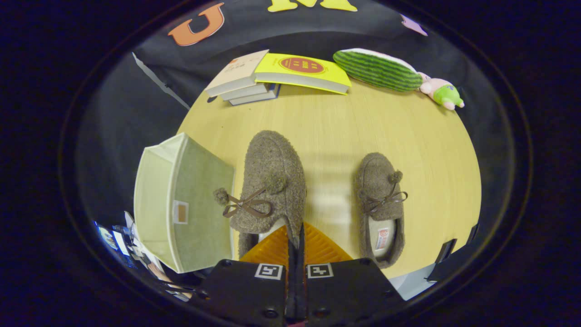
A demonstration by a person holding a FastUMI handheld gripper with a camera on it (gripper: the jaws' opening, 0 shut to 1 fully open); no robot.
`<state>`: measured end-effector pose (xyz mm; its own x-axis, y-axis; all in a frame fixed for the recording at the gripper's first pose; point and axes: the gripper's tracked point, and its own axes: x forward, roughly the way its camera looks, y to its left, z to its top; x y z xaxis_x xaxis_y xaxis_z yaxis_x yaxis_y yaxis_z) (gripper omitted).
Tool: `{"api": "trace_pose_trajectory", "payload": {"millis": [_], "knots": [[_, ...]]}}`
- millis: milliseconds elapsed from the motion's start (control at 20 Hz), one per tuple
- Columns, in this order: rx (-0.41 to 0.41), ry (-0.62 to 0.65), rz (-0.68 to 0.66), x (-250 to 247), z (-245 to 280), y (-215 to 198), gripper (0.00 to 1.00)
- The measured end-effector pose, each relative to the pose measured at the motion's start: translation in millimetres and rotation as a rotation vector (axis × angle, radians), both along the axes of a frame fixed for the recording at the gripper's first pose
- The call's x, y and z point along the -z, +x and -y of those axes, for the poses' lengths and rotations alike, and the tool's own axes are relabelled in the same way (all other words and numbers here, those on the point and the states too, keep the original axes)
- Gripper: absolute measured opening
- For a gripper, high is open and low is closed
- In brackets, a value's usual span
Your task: Open the storage box then place both shoes into the box .Put the left shoe in first, then the right shoe, with the right side of both shoes facing outward in a uniform manner.
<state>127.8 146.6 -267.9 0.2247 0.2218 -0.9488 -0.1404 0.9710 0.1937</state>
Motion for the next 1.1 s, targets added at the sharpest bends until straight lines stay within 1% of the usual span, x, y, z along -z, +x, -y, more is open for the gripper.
{"api": "trace_pose_trajectory", "payload": {"millis": [250,450,700,800,950,1100], "knots": [[-0.054,0.044,0.05,-53.3,-46.7,-15.4,0.06],[-0.1,0.095,0.098,-83.8,-90.9,-32.9,0.06],[-0.129,0.176,0.076,-91.9,-157.5,-60.4,0.06],[-0.145,0.214,0.078,-90.0,-185.7,-64.5,0.06],[-0.104,0.263,0.056,-84.3,-218.9,-73.1,0.06],[-0.044,0.288,0.066,-70.3,-244.8,-60.8,0.06]]}}
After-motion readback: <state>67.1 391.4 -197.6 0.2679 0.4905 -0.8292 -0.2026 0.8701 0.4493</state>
